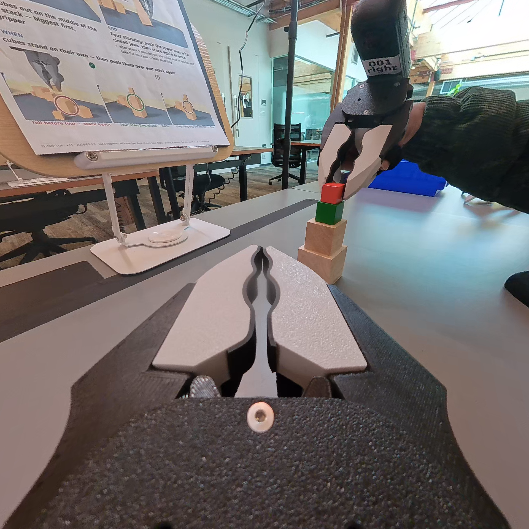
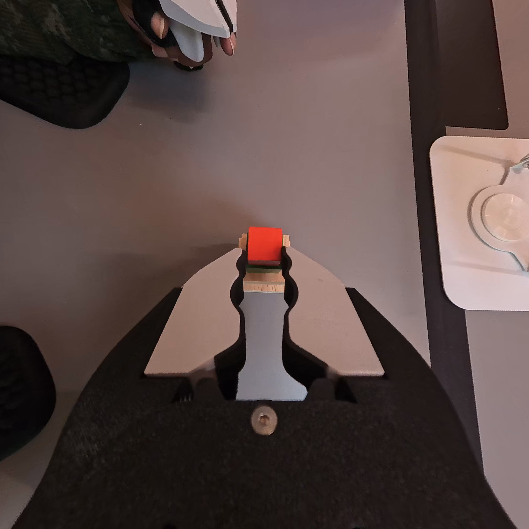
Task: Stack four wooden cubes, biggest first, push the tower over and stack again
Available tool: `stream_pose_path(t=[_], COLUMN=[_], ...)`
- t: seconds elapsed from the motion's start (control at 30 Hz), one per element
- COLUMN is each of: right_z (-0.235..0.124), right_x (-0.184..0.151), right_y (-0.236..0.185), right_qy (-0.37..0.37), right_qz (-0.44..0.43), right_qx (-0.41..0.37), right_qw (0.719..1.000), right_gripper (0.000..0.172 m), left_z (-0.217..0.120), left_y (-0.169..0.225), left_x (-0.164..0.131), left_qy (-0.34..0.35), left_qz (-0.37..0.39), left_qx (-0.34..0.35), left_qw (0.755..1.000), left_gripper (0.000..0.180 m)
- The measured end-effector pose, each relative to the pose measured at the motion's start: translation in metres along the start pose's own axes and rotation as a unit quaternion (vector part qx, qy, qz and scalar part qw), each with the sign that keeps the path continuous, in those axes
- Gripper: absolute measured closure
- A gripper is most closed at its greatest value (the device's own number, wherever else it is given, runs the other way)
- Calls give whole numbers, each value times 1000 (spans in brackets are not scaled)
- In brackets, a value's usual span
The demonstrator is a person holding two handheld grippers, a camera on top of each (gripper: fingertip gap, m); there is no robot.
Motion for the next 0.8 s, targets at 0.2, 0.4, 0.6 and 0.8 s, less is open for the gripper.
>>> stream_pose_path(t=[0.2,0.4,0.6,0.8], right_z=[-3,-19,-61,-96], right_x=[1,13,33,17], right_y=[1,3,6,-9], right_qy=[7,55,180,254], right_qz=[-1,4,19,81], right_qx=[-10,-48,-191,-342], right_qw=[1000,997,965,901], right_gripper=[145,140,137,160], left_z=[0,0,0,0], left_y=[0,0,-2,-4], left_x=[0,1,1,1], left_qy=[0,1,-2,-11], left_qz=[0,0,-3,-4], left_qx=[0,0,7,23], left_qw=[1000,1000,1000,1000], left_gripper=[180,180,180,180])
Point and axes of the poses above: each gripper's, where its closed fingertips meet, z out along the fingers, x out of its top, y = z × x across the jaws, the point moved 3 cm from there along -z, back along the fingers, and after that the axes turned 2 degrees about x, right-handed, at the moved point
